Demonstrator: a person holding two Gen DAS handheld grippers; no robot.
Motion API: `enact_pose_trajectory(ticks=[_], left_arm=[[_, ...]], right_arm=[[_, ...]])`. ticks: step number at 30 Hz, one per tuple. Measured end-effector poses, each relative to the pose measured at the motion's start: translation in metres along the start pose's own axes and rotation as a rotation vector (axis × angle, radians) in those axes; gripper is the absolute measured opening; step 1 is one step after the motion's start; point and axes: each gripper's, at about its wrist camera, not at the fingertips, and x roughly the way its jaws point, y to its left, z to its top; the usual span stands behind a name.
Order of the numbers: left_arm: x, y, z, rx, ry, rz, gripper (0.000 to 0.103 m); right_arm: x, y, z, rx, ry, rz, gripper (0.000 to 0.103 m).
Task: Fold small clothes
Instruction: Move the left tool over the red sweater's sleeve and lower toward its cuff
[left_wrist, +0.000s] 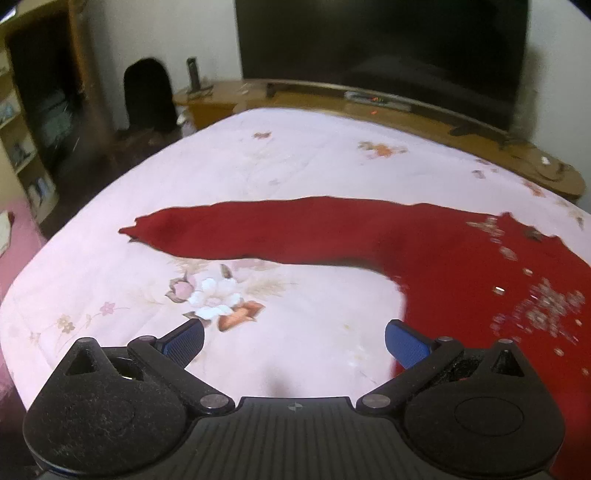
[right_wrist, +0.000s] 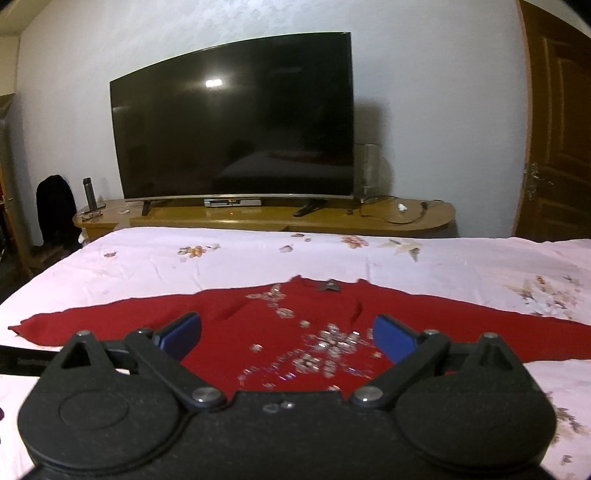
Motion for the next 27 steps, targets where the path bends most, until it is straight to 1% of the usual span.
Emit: enact_pose_trajectory(ticks=[4,8,11,15,18,22,27], left_arm=[[0.029,0.019,0.013,-0.034,0.028,0.006,0.103],[0.060,0.037,0.022,-0.071,0.059,0.014,0.103],[0.082,0.051,0.028,-0.102,0.088,0.016,0.103],[0.108,0.070,0.033,-0.148,0.119,0.012,0.103],[0.123,0.084,0.037,-0.185,0.146,-0.004,0.103],[0.141,0.103,0.042,-0.258,0.177,-0.017,0.103],[0.163,0.128,0.046,-0.378,0.209,-0.052,0.103]], right_arm=[[0.019,0.017,0.002,-0.009,0.010,0.009,0.095],[0.036,0.030,0.001,-0.013,0.025,0.009,0.094],[0.047,0.039,0.000,-0.022,0.034,0.010,0.092],[0.062,0.049,-0.002,-0.020,0.055,0.013,0.090],[0.070,0.054,-0.004,-0.017,0.065,0.014,0.090],[0.077,0.062,-0.006,-0.023,0.076,0.017,0.090],[0.086,0.067,-0.007,-0.022,0.093,0.015,0.090]])
